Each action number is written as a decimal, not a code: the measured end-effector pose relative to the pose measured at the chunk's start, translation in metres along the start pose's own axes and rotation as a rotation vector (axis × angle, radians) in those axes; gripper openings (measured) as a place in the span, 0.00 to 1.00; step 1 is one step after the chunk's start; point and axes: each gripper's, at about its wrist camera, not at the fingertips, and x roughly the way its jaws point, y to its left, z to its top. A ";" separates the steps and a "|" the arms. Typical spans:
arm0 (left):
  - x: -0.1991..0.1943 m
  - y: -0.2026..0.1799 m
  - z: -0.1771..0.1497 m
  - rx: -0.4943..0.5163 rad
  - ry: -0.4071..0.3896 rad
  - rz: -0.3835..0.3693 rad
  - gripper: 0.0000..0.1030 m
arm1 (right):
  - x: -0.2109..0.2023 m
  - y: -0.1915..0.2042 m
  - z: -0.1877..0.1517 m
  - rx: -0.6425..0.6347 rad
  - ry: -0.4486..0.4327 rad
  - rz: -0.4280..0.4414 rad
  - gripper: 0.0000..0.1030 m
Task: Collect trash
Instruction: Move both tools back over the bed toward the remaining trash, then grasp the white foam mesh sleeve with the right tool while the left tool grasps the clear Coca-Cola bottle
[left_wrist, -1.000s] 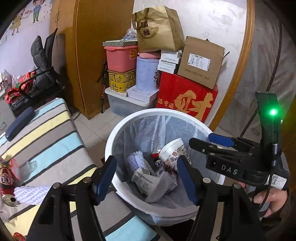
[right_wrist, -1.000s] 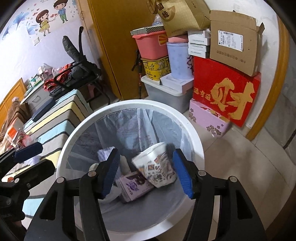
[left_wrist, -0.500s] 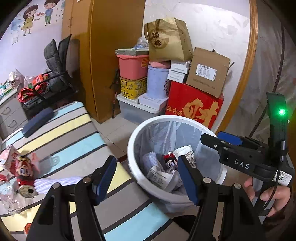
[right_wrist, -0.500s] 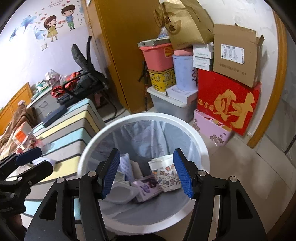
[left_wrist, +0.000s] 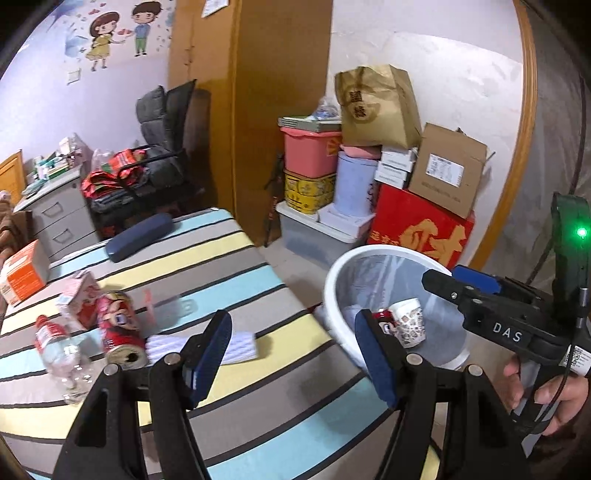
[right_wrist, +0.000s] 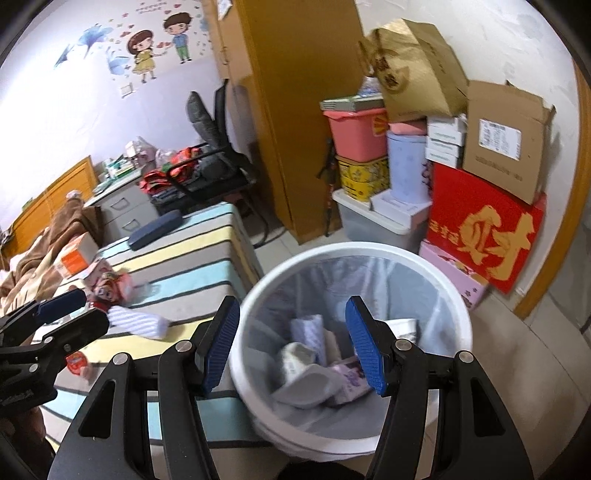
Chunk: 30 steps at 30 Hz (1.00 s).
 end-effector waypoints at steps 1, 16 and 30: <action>-0.003 0.005 -0.001 -0.011 -0.002 0.007 0.69 | 0.000 0.004 0.000 -0.006 -0.003 0.006 0.60; -0.036 0.096 -0.028 -0.170 -0.017 0.154 0.72 | 0.015 0.066 -0.003 -0.107 0.014 0.129 0.60; -0.045 0.184 -0.050 -0.328 0.015 0.268 0.72 | 0.050 0.118 -0.004 -0.268 0.105 0.230 0.60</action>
